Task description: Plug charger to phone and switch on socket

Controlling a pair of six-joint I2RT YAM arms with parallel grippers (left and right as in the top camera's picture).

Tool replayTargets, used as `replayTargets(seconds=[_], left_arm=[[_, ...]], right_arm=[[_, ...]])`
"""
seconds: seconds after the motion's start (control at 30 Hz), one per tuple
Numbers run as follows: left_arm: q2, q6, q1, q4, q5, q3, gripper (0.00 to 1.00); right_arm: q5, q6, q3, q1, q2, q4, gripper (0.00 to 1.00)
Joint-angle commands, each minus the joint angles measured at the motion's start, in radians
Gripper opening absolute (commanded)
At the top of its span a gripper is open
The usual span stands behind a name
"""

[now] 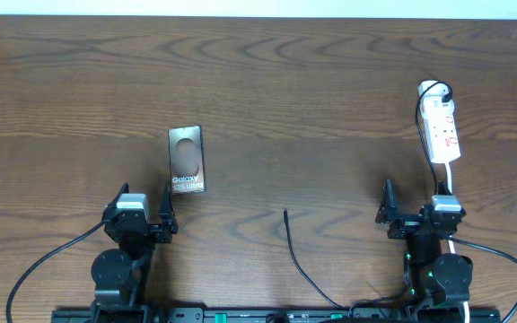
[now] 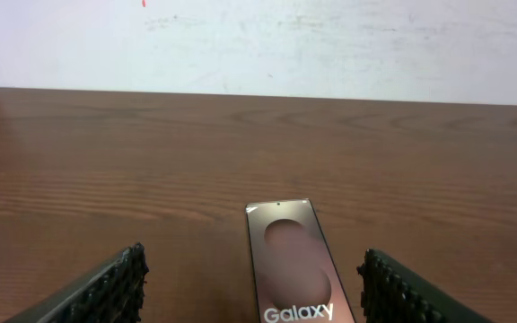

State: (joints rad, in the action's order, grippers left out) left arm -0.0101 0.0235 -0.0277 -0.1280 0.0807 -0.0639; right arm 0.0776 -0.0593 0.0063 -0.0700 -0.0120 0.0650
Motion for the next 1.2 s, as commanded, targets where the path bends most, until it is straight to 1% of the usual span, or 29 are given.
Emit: replayTargets(seconds=[0.0, 0.57, 0.8, 0.97, 1.17], left_arm=[[0.005, 0.006, 0.005, -0.005, 0.013, 0.027, 0.74], [0.005, 0.006, 0.005, -0.005, 0.013, 0.024, 0.74], [-0.003, 0.006, 0.005, -0.005, 0.012, -0.024, 0.74], [-0.077, 0.006, 0.005, -0.005, -0.018, -0.098, 0.75], [-0.267, 0.007, 0.005, -0.005, -0.021, -0.238, 0.75]], right_arm=[[-0.009, 0.012, -0.001, -0.006, 0.002, 0.005, 0.99], [-0.009, 0.012, -0.001, -0.006, 0.001, 0.005, 0.99], [-0.009, 0.012, -0.001, -0.006, 0.001, 0.005, 0.99], [-0.009, 0.012, -0.001, -0.006, 0.001, 0.005, 0.99], [-0.009, 0.012, -0.001, -0.006, 0.001, 0.005, 0.99]])
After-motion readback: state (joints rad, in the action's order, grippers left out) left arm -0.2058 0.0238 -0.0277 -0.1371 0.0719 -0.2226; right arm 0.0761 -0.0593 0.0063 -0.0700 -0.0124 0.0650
